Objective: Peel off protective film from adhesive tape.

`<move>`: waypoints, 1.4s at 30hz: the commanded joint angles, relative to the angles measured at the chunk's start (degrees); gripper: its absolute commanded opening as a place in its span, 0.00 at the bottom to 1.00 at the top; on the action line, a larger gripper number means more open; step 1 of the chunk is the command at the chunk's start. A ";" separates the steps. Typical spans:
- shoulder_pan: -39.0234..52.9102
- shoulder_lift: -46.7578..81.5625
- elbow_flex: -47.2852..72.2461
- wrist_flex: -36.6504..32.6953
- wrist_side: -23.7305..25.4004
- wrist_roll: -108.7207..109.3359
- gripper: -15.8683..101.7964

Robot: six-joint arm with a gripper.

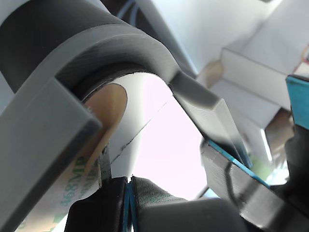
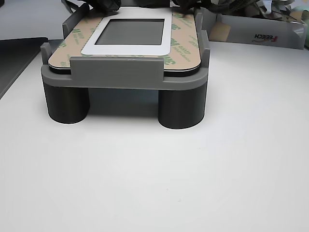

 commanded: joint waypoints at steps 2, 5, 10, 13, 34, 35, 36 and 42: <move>-1.49 0.70 -0.97 -0.18 -0.26 -0.70 0.04; -1.93 0.70 -0.88 -0.35 -0.53 -1.14 0.04; -2.37 0.88 -0.79 -0.35 -0.79 -1.49 0.04; -2.37 1.23 -0.70 -0.26 -0.70 -1.49 0.04; -4.66 17.14 2.46 8.35 4.39 -0.26 0.87; -4.66 19.42 2.99 10.28 4.75 0.53 0.93; -4.66 21.36 3.08 13.10 5.36 2.64 0.98; -8.00 29.18 1.23 23.29 2.20 10.28 0.97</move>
